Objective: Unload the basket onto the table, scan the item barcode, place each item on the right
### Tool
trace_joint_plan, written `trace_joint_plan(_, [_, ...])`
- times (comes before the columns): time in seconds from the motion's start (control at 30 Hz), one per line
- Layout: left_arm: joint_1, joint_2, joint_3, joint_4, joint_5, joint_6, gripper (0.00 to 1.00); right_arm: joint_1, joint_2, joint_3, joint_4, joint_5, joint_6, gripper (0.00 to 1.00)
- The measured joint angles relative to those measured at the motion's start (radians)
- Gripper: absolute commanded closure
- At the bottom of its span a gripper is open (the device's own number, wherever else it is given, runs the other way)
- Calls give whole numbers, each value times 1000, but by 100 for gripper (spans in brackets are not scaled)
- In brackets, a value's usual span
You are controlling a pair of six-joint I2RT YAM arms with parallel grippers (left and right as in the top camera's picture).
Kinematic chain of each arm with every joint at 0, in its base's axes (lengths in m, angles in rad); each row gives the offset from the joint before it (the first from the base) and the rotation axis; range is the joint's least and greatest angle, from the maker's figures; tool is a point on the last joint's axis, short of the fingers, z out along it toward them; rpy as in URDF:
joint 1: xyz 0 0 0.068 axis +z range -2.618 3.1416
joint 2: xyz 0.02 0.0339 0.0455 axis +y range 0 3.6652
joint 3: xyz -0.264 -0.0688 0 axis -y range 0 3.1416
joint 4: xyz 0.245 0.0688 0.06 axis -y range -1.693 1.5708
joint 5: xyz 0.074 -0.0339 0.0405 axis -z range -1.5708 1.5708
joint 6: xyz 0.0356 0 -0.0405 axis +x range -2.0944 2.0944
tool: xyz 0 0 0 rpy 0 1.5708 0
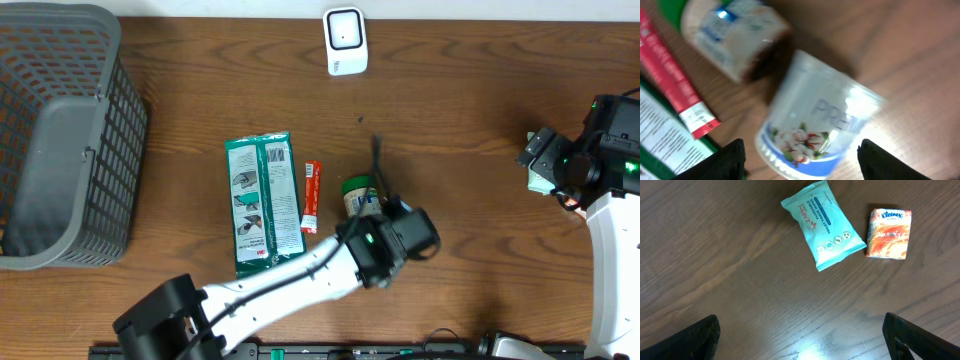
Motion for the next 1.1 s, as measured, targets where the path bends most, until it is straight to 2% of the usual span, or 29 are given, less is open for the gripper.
trace_joint_plan(0.2, [-116,0,0,44,-14,105,28,0,0,0,0,0,0,1])
trace_joint_plan(0.33, [-171,0,0,63,-89,137,27,0,0,0,0,0,0,1])
trace_joint_plan(0.6, [-177,29,0,68,-155,161,26,0,0,0,0,0,0,1])
trace_joint_plan(0.97, [-177,75,0,69,-168,164,28,0,0,0,0,0,0,1])
trace_joint_plan(1.1, [-177,75,0,58,-236,164,27,0,0,0,0,0,0,1])
